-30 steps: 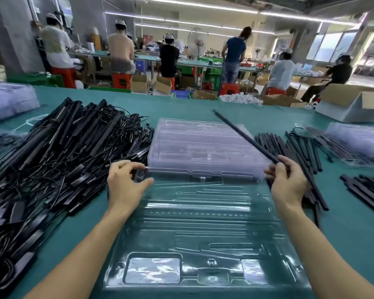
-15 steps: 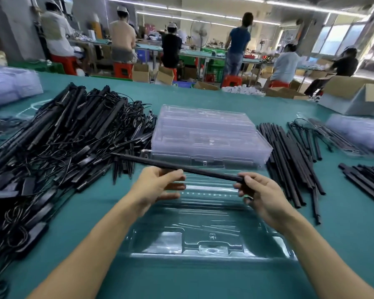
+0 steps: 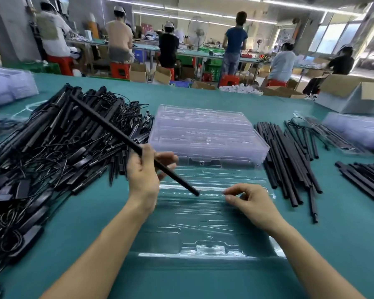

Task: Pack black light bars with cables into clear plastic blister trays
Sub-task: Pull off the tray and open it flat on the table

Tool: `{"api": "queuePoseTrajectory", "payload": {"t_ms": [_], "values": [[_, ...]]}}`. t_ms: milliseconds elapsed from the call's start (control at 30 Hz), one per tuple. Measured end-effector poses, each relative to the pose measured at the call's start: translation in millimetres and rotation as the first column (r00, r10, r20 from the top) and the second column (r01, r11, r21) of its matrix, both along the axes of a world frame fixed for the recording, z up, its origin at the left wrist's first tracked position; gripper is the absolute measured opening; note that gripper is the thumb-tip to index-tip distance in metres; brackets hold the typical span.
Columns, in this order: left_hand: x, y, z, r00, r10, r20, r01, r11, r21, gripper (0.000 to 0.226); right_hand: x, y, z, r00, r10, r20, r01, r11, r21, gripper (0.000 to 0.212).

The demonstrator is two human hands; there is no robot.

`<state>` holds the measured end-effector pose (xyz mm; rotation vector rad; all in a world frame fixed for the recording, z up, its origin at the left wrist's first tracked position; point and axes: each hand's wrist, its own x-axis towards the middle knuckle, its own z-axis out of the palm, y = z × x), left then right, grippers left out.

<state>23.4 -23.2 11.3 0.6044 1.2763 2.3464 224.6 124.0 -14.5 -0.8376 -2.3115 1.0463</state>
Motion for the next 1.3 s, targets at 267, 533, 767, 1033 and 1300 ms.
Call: {"api": "queuePoseTrajectory", "payload": {"t_ms": [267, 533, 767, 1033, 1300], "values": [[-12, 14, 30, 0.511, 0.032, -0.859, -0.301, 0.943, -0.144, 0.034, -1, -2, 10, 0.978, -0.115, -0.175, 0.047, 0.935, -0.351, 0.013], [10, 20, -11, 0.224, -0.631, -0.743, -0.283, 0.687, -0.669, 0.036, 17, 9, 24, 0.787, -0.33, -0.521, -0.172, 0.694, -0.699, 0.047], [-11, -7, -19, 0.502, -0.26, -0.825, -0.416, 0.764, -0.494, 0.021, 44, 26, 12, 0.786, -0.458, -0.415, 0.063, 0.727, -0.684, 0.011], [-79, -54, -40, 0.757, -0.041, -0.652, -0.588, 0.394, -0.707, 0.027, 38, 19, 6, 0.881, -0.372, -0.292, 0.172, 0.828, -0.534, 0.008], [-84, -67, -42, 0.852, -0.107, -0.513, -0.383, 0.541, -0.749, 0.022, 38, 23, 7, 0.77, -0.52, -0.371, 0.168, 0.725, -0.668, 0.004]]}}
